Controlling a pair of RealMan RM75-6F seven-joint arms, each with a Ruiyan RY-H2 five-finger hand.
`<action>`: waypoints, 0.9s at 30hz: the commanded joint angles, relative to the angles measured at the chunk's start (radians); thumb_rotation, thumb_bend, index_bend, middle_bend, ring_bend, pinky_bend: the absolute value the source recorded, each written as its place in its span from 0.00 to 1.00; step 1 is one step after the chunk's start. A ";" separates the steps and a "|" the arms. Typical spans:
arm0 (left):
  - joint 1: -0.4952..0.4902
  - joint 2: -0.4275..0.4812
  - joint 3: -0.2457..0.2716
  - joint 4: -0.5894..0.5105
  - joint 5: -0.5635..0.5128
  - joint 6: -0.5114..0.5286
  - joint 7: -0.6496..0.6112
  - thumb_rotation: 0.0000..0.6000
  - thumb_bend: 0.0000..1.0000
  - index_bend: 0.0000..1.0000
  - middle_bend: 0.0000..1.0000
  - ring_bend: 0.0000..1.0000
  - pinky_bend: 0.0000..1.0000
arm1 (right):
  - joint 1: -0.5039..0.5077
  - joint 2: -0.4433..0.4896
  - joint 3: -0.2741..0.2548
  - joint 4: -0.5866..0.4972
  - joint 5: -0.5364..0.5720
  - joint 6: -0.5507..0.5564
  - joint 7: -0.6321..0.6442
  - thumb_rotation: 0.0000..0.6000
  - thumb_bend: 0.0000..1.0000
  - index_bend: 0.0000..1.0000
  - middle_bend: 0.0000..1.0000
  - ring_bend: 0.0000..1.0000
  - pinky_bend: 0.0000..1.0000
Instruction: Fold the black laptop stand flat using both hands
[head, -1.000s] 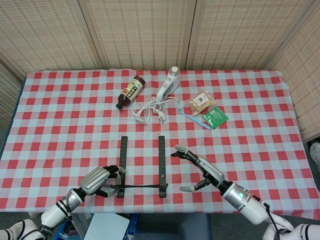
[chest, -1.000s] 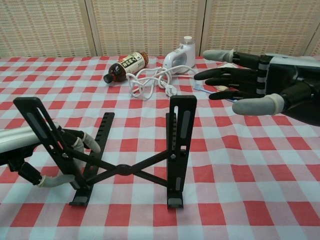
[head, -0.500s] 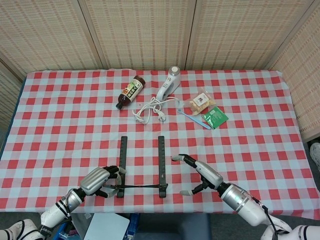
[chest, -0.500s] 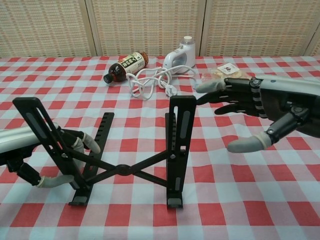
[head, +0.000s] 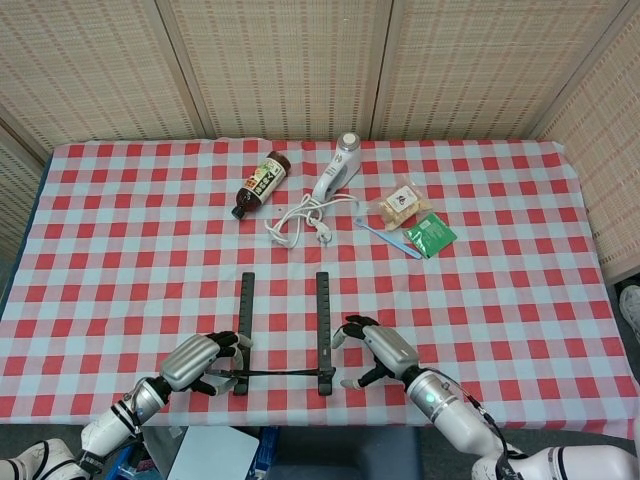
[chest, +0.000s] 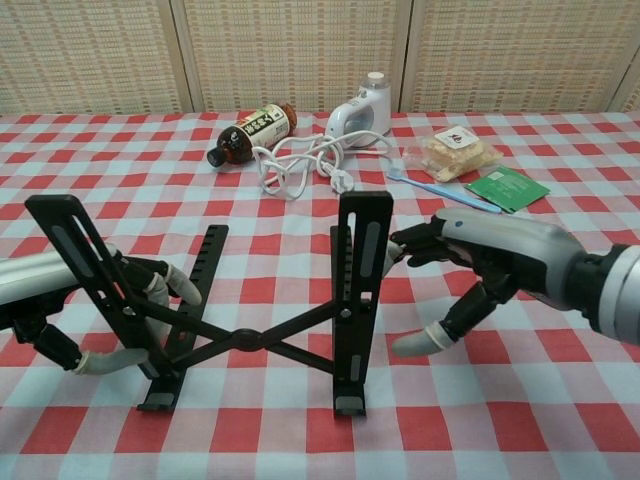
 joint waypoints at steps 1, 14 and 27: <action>0.001 0.000 0.000 0.000 0.001 0.001 0.000 1.00 0.35 0.50 0.24 0.20 0.32 | 0.019 -0.032 0.018 -0.007 0.042 -0.007 -0.053 1.00 0.10 0.39 0.28 0.08 0.07; 0.003 0.001 0.002 0.006 0.004 0.007 -0.009 1.00 0.35 0.49 0.24 0.20 0.32 | 0.033 -0.074 0.034 -0.008 0.127 0.006 -0.167 1.00 0.10 0.47 0.30 0.08 0.07; 0.003 -0.003 0.004 0.014 0.010 0.010 -0.020 1.00 0.35 0.48 0.24 0.20 0.32 | 0.032 -0.093 0.032 0.006 0.156 0.007 -0.211 1.00 0.12 0.55 0.33 0.08 0.07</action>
